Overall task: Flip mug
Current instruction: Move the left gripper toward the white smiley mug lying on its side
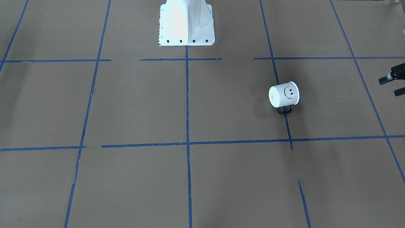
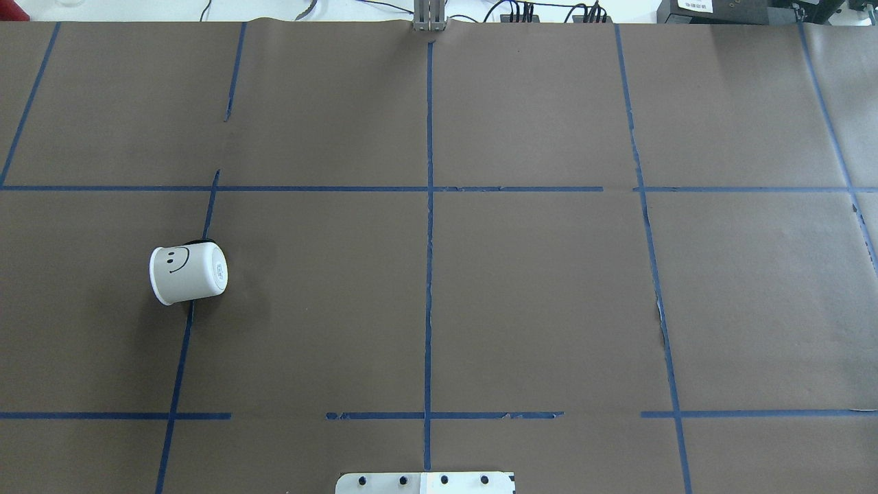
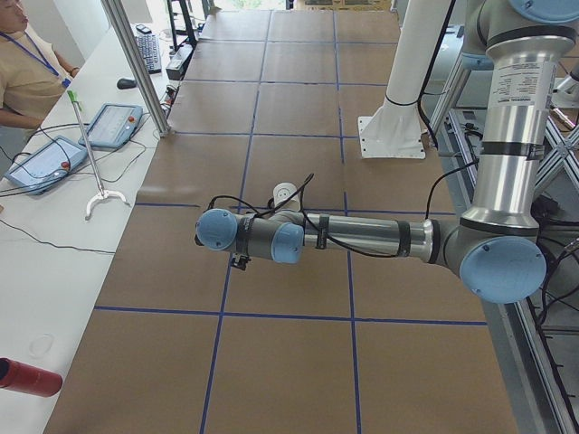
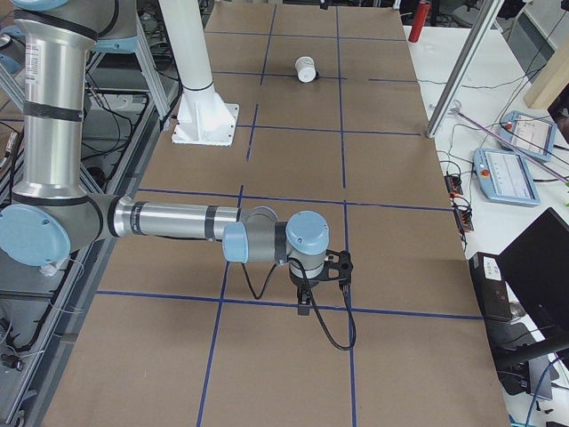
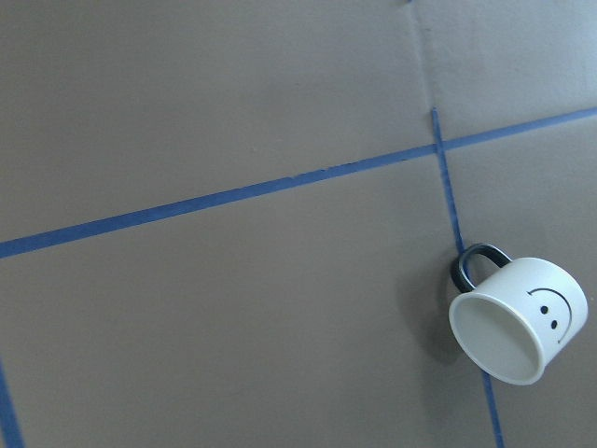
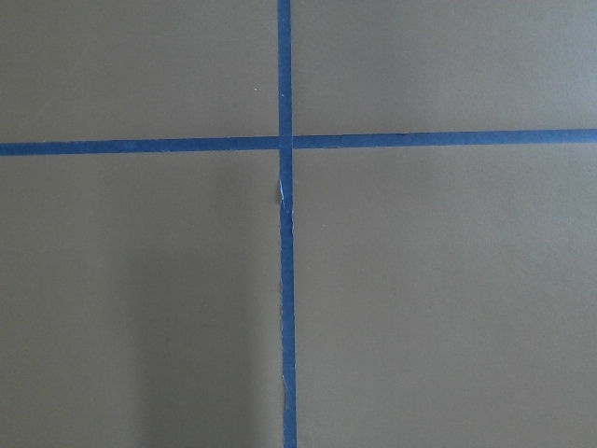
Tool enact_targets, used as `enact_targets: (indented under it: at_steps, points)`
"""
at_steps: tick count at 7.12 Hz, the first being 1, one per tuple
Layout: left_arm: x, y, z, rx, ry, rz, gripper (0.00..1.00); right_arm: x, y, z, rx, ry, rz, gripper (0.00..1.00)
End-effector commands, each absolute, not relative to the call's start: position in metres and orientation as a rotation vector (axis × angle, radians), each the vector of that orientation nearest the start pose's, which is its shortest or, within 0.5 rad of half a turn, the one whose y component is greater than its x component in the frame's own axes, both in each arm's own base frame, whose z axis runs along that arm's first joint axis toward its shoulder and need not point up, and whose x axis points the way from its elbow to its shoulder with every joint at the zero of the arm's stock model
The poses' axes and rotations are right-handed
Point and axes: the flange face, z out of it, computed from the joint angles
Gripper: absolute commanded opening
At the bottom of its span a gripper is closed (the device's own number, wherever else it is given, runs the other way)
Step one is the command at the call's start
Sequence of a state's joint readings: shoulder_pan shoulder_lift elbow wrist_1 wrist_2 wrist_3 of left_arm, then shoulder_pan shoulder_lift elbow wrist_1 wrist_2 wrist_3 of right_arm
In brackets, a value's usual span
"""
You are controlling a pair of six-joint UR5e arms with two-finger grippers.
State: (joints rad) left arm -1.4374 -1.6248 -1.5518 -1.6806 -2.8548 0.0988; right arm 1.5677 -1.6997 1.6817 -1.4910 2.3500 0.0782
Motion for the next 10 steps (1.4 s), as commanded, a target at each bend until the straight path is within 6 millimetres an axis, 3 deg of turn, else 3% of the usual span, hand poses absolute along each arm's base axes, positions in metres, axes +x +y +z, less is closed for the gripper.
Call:
enact_targets:
  at_steps: [1,3,4,5,6,7,8,9,10]
  points:
    - [0.058,-0.517,0.577,0.043,1.367,0.288,1.00,0.062,-0.442,0.656,0.027,-0.781,0.047,1.00]
    - [0.062,-0.516,0.575,0.002,1.365,0.245,1.00,0.062,-0.442,0.656,0.027,-0.781,0.047,1.00]
    - [0.060,-0.519,0.575,0.081,1.267,0.278,1.00,0.062,-0.442,0.656,0.027,-0.781,0.047,1.00]
    - [0.052,-0.526,0.592,0.206,1.053,0.258,1.00,0.062,-0.442,0.656,0.027,-0.781,0.047,1.00]
    - [0.047,-0.530,0.603,0.330,0.967,0.178,1.00,0.062,-0.442,0.656,0.027,-0.781,0.047,1.00]
    - [0.053,-0.514,0.617,0.343,1.023,0.083,1.00,0.062,-0.442,0.656,0.027,-0.781,0.047,1.00]
    - [0.052,-0.482,0.622,0.345,1.118,0.024,1.00,0.062,-0.442,0.656,0.027,-0.781,0.047,1.00]
    - [0.055,-0.466,0.612,0.271,1.240,0.019,1.00,0.062,-0.442,0.656,0.027,-0.781,0.047,1.00]
    - [0.079,-0.456,0.608,0.271,1.267,0.028,1.00,0.062,-0.442,0.656,0.026,-0.781,0.049,1.00]
